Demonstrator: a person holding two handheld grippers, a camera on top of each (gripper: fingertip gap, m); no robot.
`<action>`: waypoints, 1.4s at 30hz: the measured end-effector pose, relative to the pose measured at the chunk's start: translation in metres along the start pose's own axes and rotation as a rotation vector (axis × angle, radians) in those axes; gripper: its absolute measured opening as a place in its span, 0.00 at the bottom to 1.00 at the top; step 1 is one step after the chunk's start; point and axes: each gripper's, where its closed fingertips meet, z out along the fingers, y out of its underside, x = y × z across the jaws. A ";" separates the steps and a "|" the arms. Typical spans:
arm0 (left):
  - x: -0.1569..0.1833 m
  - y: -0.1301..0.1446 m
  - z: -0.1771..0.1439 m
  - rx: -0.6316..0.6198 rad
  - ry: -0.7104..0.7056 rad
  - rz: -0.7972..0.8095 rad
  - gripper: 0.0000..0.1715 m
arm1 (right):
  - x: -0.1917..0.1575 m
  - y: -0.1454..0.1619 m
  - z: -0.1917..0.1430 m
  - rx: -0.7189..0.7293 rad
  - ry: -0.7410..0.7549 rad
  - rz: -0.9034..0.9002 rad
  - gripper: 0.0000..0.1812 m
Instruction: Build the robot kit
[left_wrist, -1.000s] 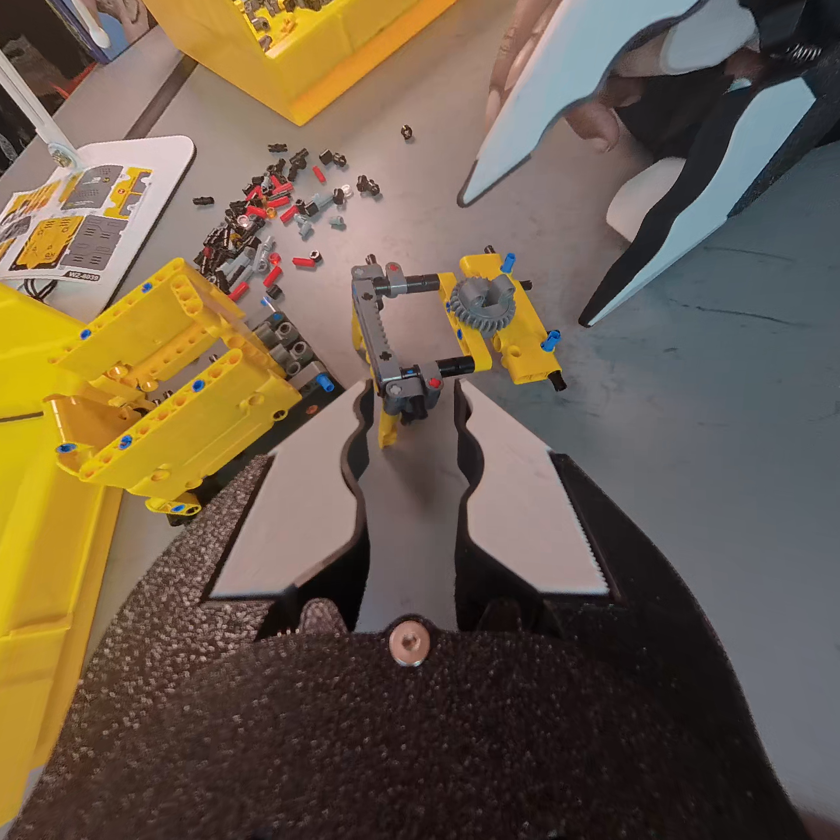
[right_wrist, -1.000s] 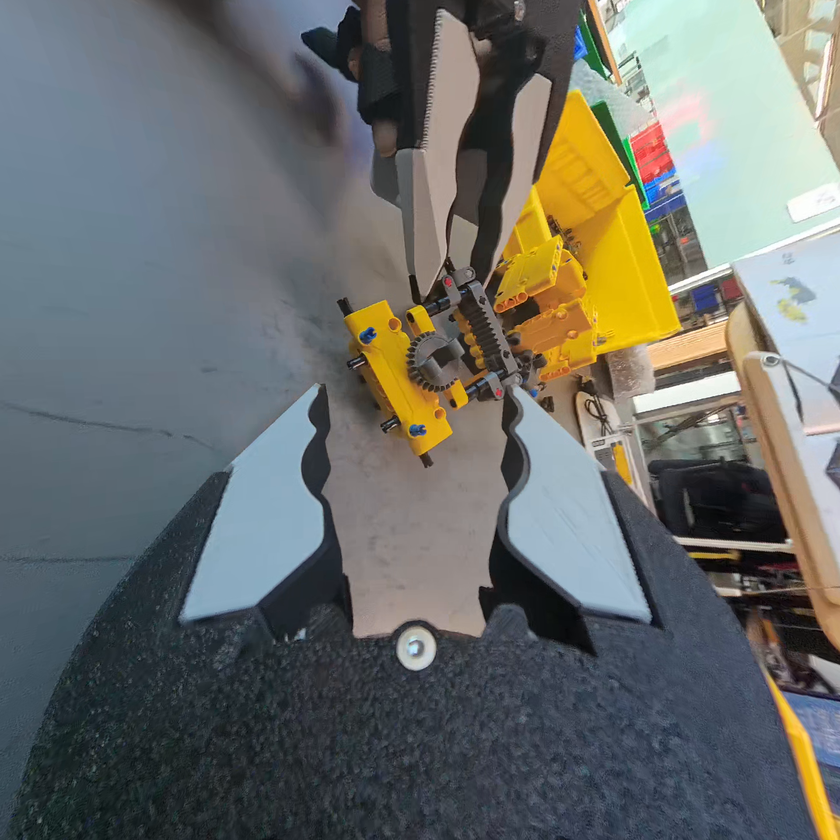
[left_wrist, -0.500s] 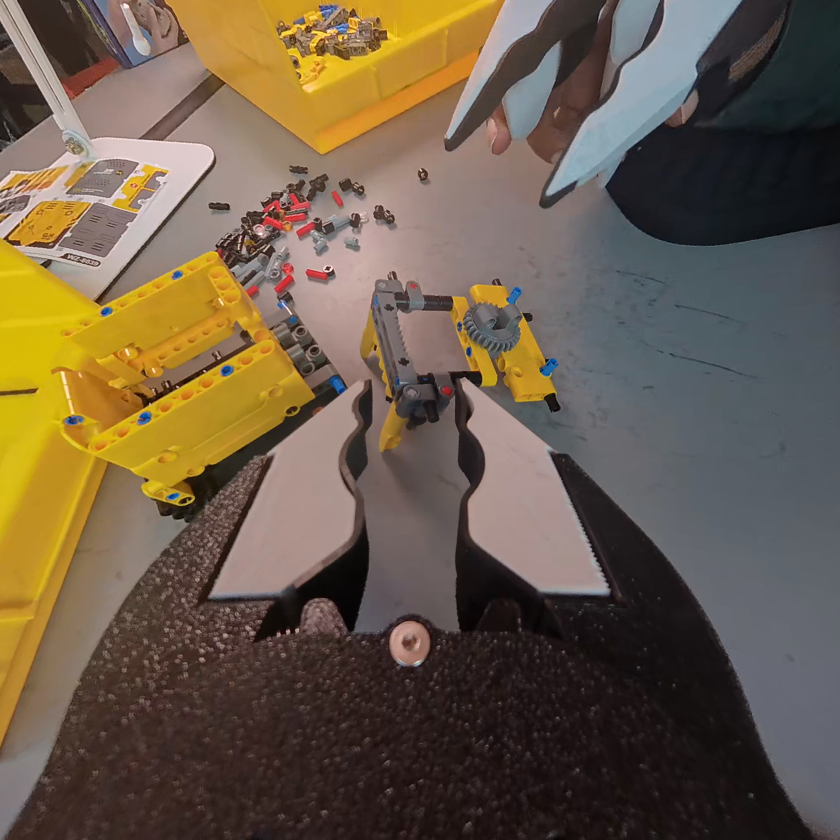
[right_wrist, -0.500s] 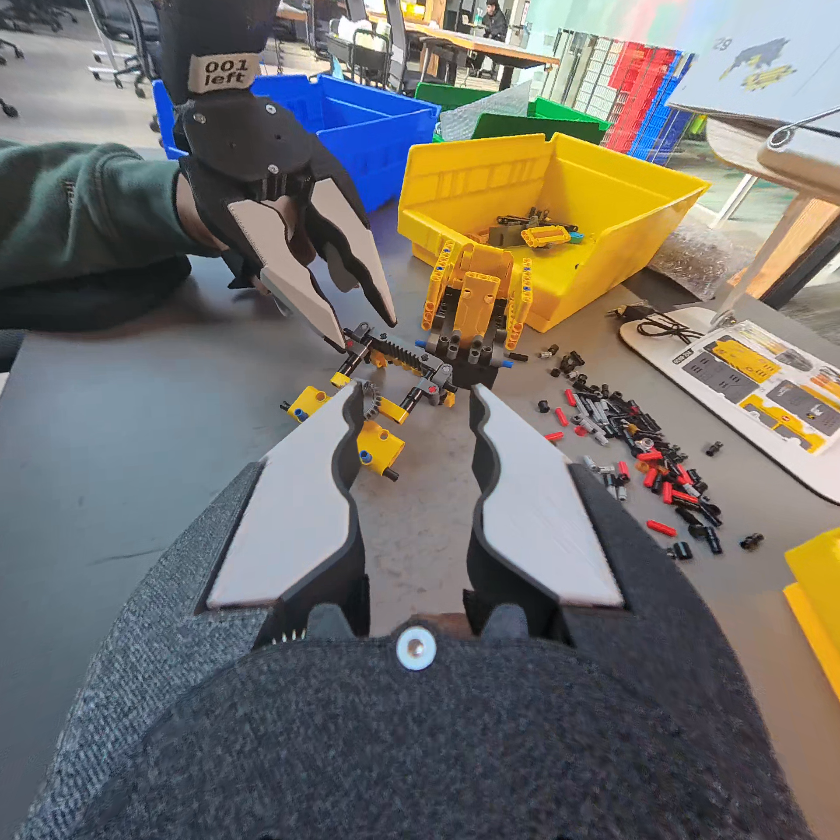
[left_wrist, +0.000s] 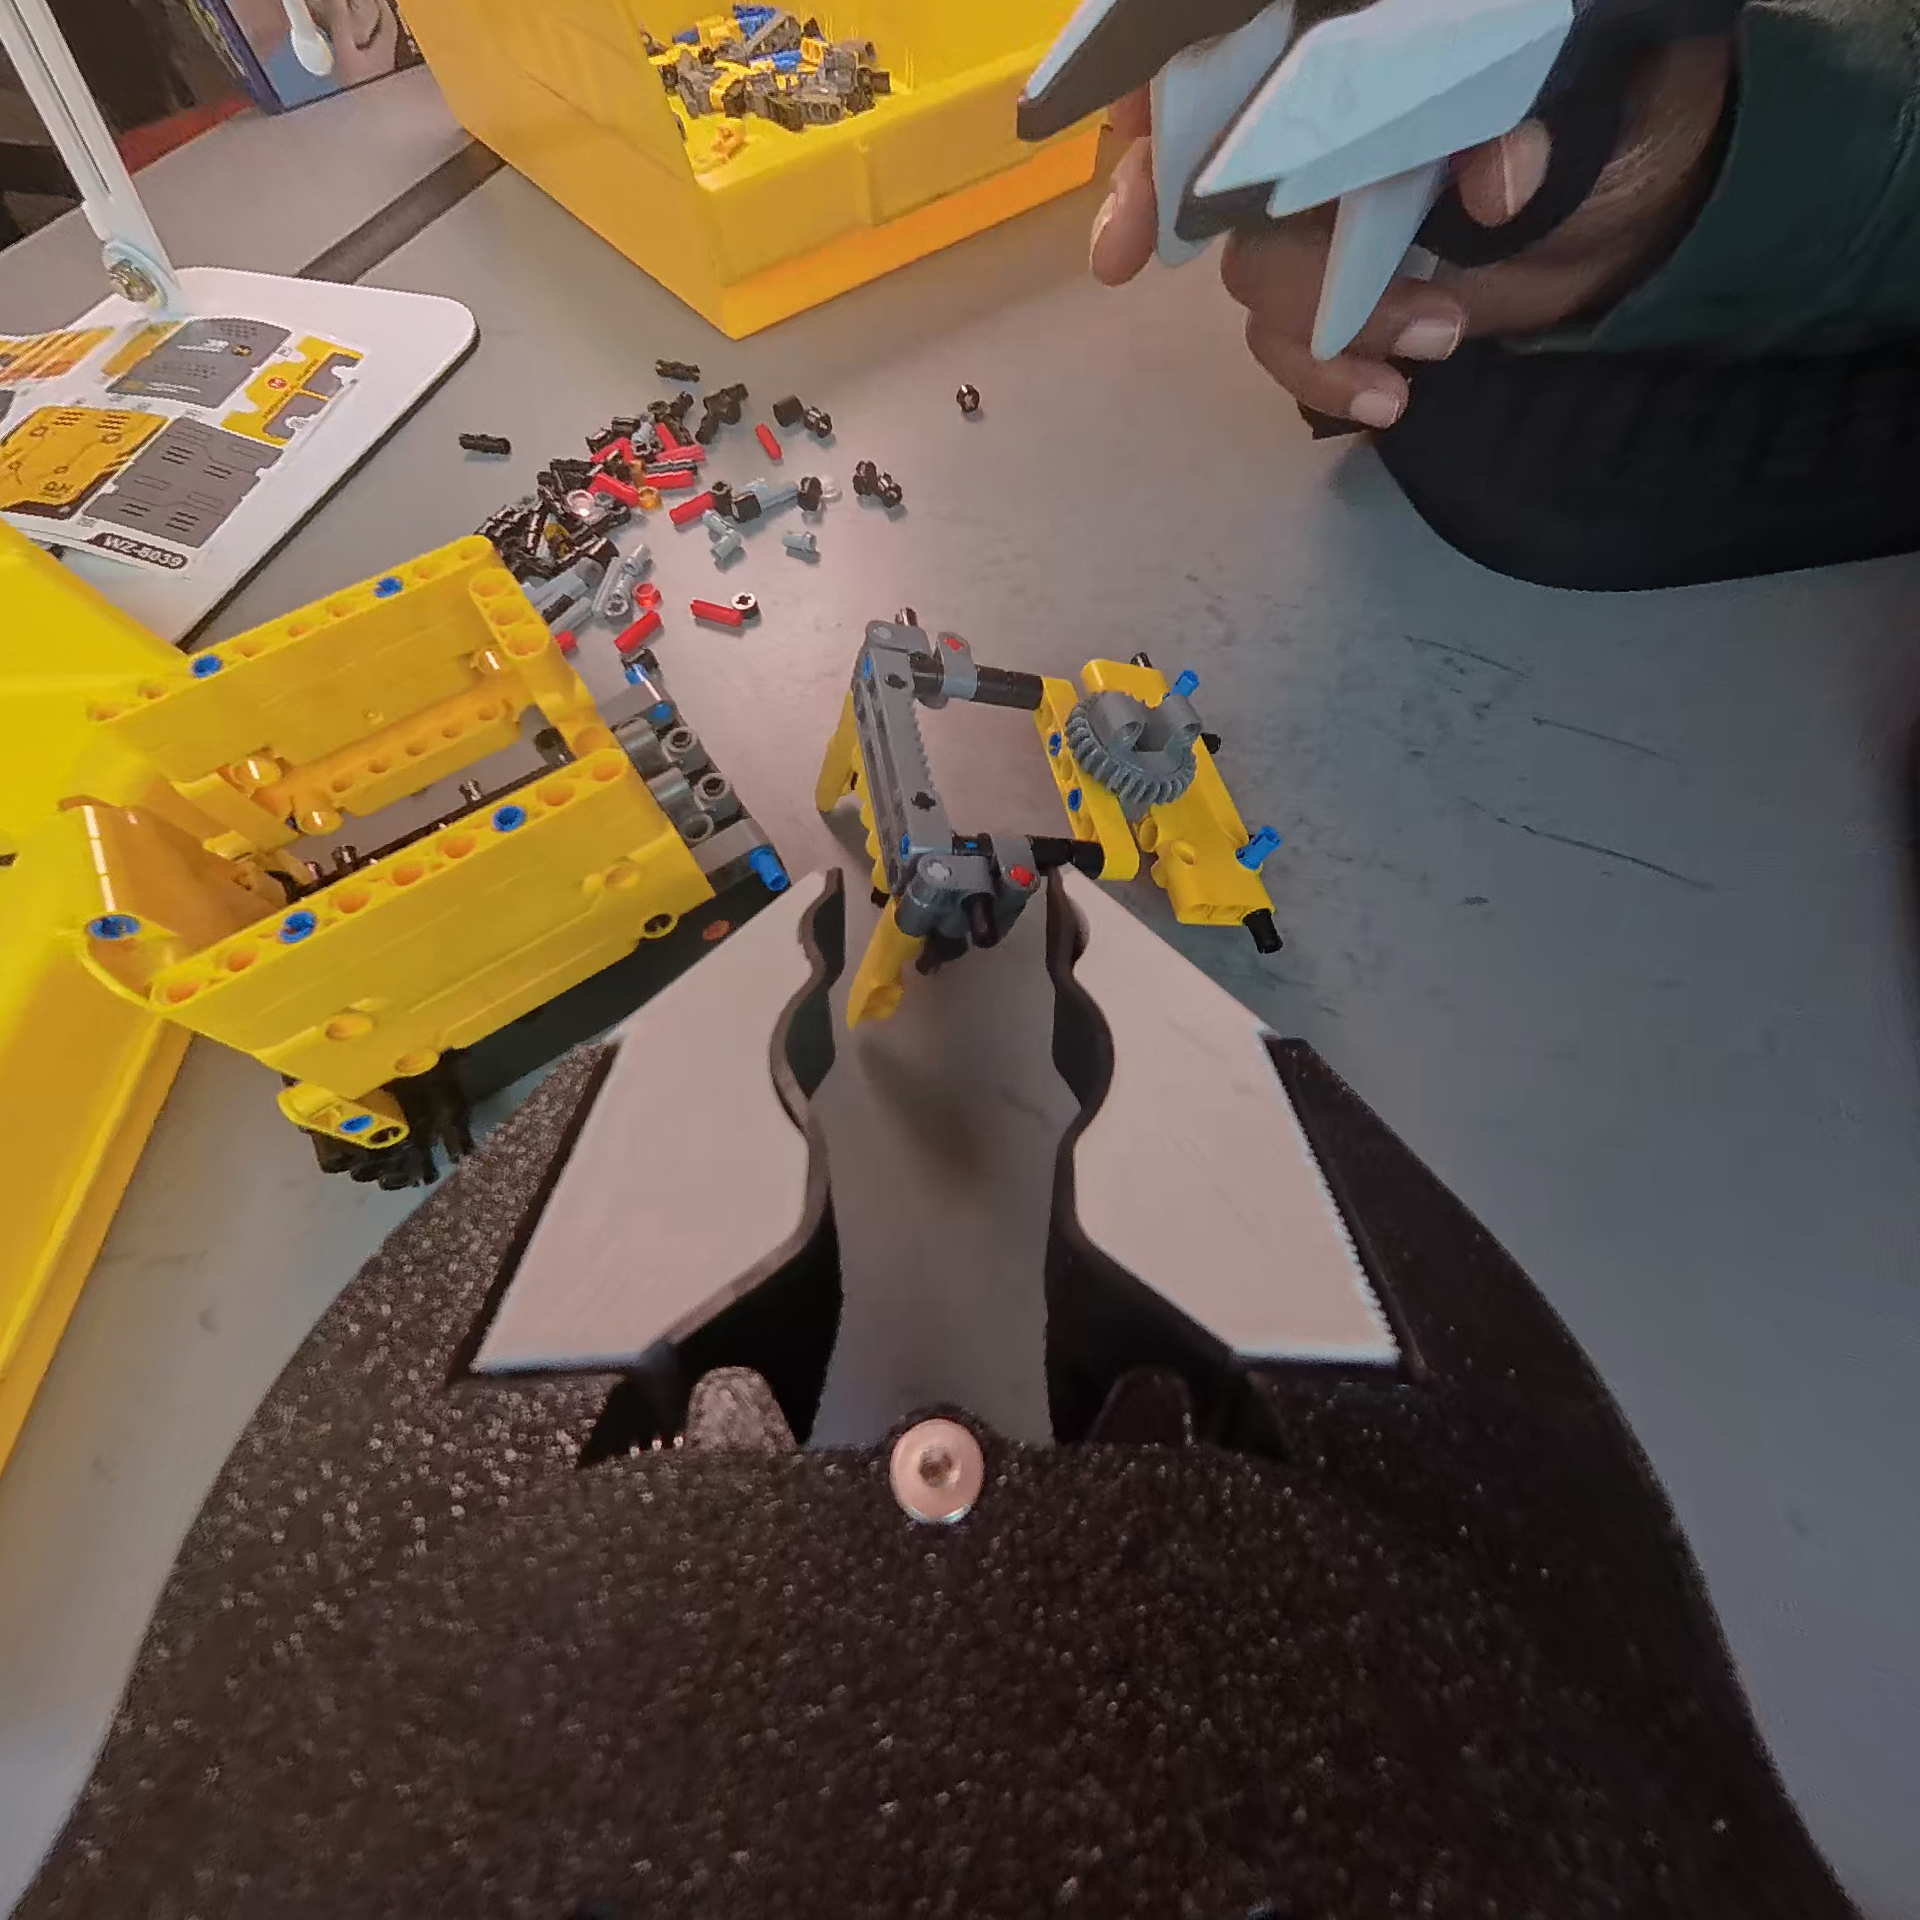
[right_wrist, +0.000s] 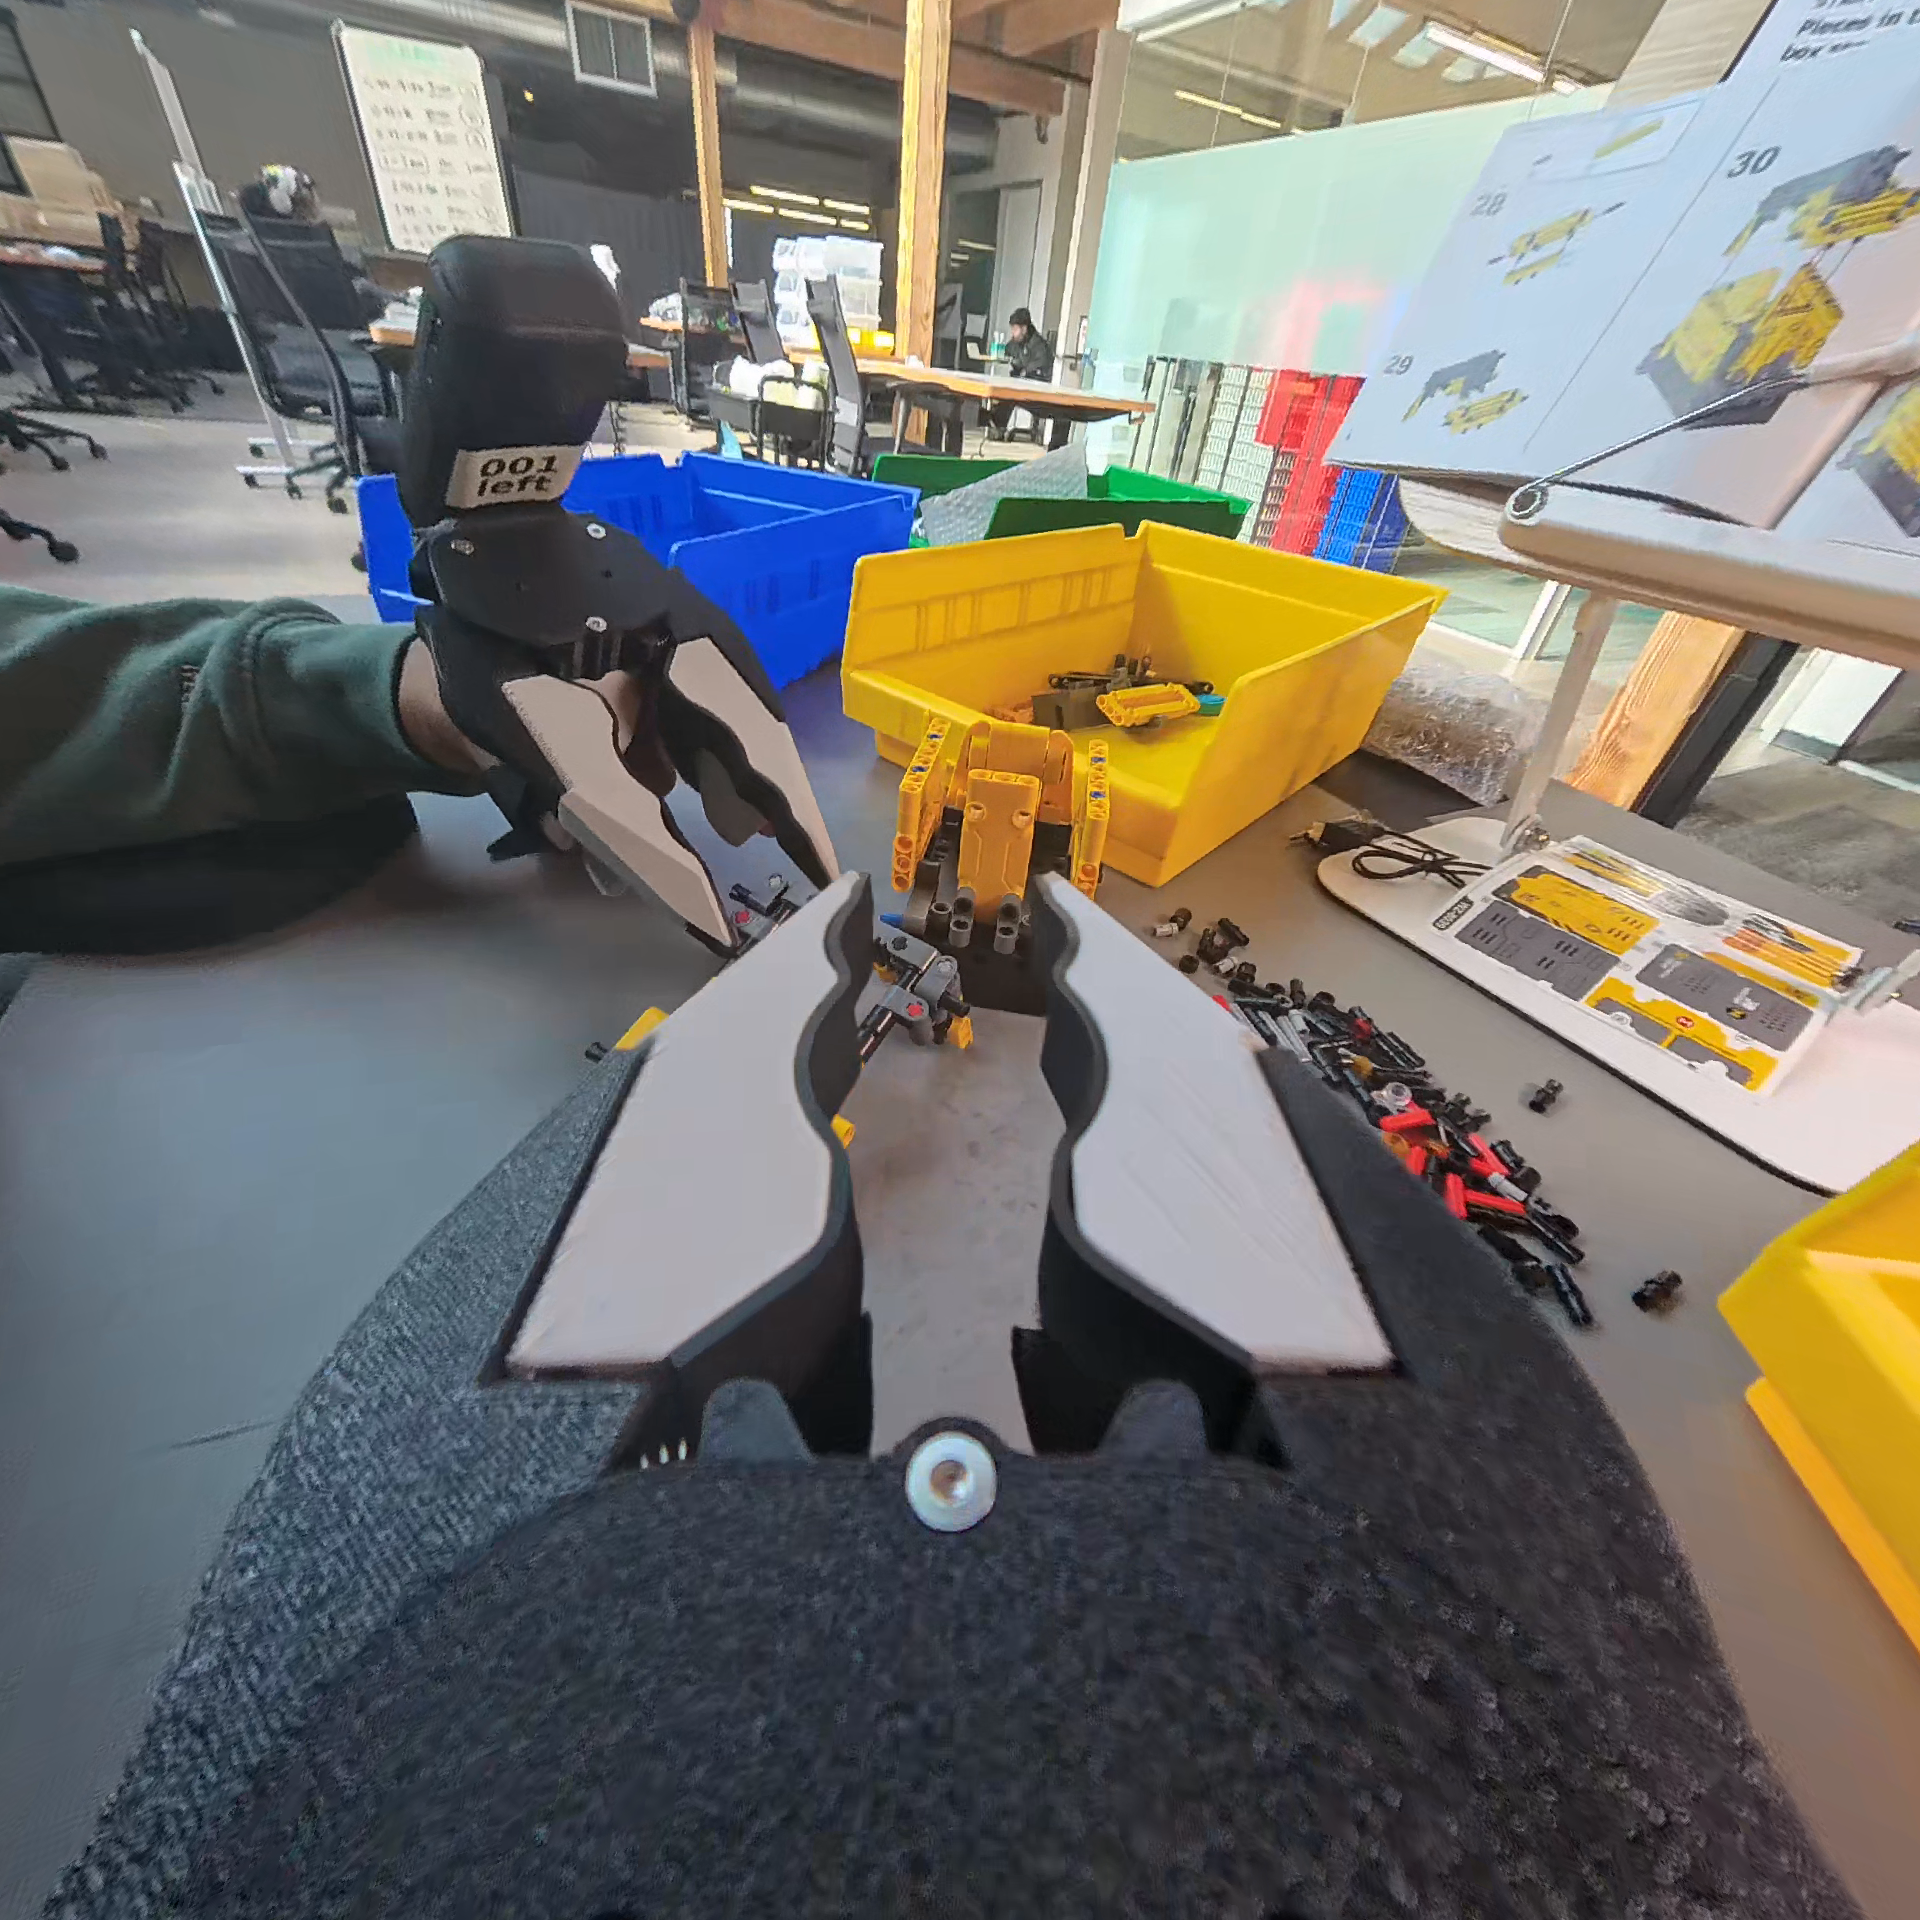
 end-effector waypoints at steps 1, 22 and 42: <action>0.000 0.001 0.001 -0.005 -0.001 -0.002 0.22 | 0.003 -0.001 0.000 0.010 0.005 0.017 0.14; 0.001 0.007 0.008 -0.063 -0.061 0.024 0.16 | 0.040 0.007 0.022 -0.005 0.028 0.172 0.40; -0.011 -0.008 0.008 -0.002 -0.191 0.117 0.14 | 0.028 -0.011 0.003 -0.001 0.085 0.023 0.41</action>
